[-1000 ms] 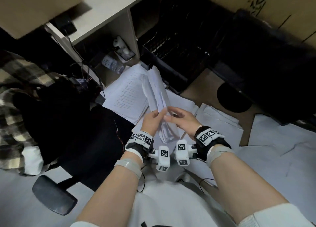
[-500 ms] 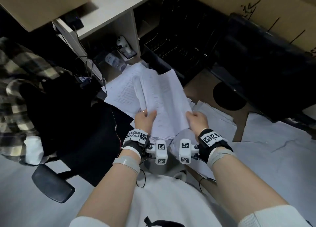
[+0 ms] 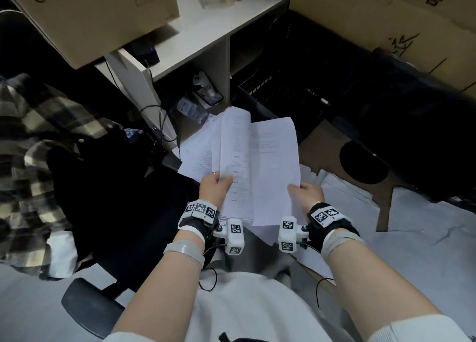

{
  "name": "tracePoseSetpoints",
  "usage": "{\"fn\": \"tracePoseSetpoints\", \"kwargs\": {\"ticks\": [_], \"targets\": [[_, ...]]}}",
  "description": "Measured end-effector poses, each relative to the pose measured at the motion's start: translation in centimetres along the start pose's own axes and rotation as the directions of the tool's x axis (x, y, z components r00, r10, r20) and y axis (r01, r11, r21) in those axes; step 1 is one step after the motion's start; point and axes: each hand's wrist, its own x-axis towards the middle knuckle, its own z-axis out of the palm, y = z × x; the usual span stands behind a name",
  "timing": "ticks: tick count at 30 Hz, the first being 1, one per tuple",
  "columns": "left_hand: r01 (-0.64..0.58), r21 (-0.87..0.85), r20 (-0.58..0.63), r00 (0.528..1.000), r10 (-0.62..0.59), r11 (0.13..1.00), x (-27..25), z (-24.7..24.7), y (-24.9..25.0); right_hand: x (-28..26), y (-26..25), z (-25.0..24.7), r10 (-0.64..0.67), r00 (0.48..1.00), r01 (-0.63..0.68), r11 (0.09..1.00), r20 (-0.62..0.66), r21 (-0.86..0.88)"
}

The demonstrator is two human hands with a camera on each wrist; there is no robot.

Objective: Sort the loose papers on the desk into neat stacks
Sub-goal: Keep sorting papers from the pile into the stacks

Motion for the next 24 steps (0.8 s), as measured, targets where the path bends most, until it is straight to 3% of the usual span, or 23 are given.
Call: {"fn": "tracePoseSetpoints", "kwargs": {"ticks": [4, 9, 15, 18, 21, 24], "targets": [[0.009, 0.084, -0.129, 0.992, 0.002, 0.996, 2.3, -3.1, -1.3, 0.1, 0.3, 2.8, 0.112, 0.992, -0.115, 0.991, -0.051, -0.062], [0.022, 0.063, -0.194, 0.981, -0.009, 0.998, 3.9, -7.0, -2.1, 0.8, -1.2, 6.9, 0.111, 0.990, -0.114, 0.993, -0.093, -0.029], [0.093, 0.027, -0.198, 0.976, -0.085, 0.995, 4.6, -10.8, -2.7, 4.3, -4.6, 14.3, 0.130, 0.991, -0.129, 0.988, -0.008, 0.086], [0.145, -0.006, -0.207, 0.968, -0.143, 0.989, 5.2, -10.9, -2.7, 5.9, -6.5, 17.0, 0.150, 0.983, -0.162, 0.981, 0.110, 0.106], [0.192, -0.017, -0.206, 0.960, -0.192, 0.981, 6.3, -9.6, -2.6, 6.3, -8.1, 17.7, 0.087, 0.981, -0.107, 0.988, 0.175, 0.109], [0.219, -0.015, -0.197, 0.956, -0.217, 0.976, 7.6, -7.5, -2.2, 5.6, -9.3, 16.7, -0.059, 0.966, 0.030, 0.992, 0.252, 0.119]]}}
